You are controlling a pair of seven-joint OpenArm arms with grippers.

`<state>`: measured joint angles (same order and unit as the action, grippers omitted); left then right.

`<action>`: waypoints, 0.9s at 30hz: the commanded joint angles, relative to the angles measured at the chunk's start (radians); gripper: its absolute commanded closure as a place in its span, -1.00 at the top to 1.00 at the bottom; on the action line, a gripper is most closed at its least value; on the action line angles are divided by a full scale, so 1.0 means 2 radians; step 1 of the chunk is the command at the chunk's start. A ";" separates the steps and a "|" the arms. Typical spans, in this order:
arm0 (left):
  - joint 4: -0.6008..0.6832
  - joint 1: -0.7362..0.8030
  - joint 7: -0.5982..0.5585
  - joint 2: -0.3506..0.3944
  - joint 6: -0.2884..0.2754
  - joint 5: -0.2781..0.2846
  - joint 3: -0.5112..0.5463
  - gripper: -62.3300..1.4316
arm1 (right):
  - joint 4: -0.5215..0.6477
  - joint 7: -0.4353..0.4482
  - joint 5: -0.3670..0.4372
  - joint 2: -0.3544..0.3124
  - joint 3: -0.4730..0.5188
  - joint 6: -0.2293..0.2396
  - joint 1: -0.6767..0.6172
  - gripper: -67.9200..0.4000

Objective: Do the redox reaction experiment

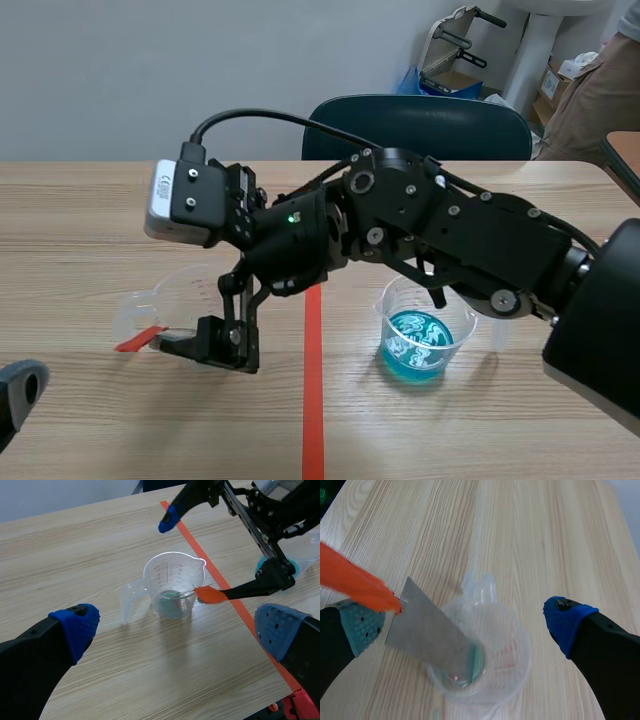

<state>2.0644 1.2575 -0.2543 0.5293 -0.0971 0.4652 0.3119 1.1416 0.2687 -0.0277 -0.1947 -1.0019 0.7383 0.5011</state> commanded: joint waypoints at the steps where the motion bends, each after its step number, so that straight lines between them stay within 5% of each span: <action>1: 0.005 -0.003 -0.006 -0.001 0.003 0.001 -0.004 1.00 | 0.008 0.008 0.013 -0.010 0.003 0.004 0.002 1.00; 8: 0.005 -0.040 -0.006 -0.013 0.002 -0.011 -0.004 1.00 | 0.063 0.010 0.076 -0.076 0.003 0.004 -0.018 1.00; 16: 0.005 -0.087 -0.004 -0.018 -0.014 -0.035 -0.004 1.00 | 0.160 0.010 0.172 -0.192 0.024 -0.007 -0.062 1.00; 22: 0.005 -0.134 0.026 -0.018 -0.049 -0.046 -0.004 1.00 | 0.217 0.009 0.254 -0.261 0.115 -0.035 -0.130 1.00; 27: 0.005 -0.173 0.047 -0.018 -0.073 -0.046 -0.004 1.00 | 0.253 -0.005 0.280 -0.284 0.228 -0.046 -0.208 1.00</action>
<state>2.0640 0.9131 -0.1478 0.4988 -0.2409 0.3641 0.3080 1.6379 0.2588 0.5259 -0.7681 -0.5571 0.6434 0.0895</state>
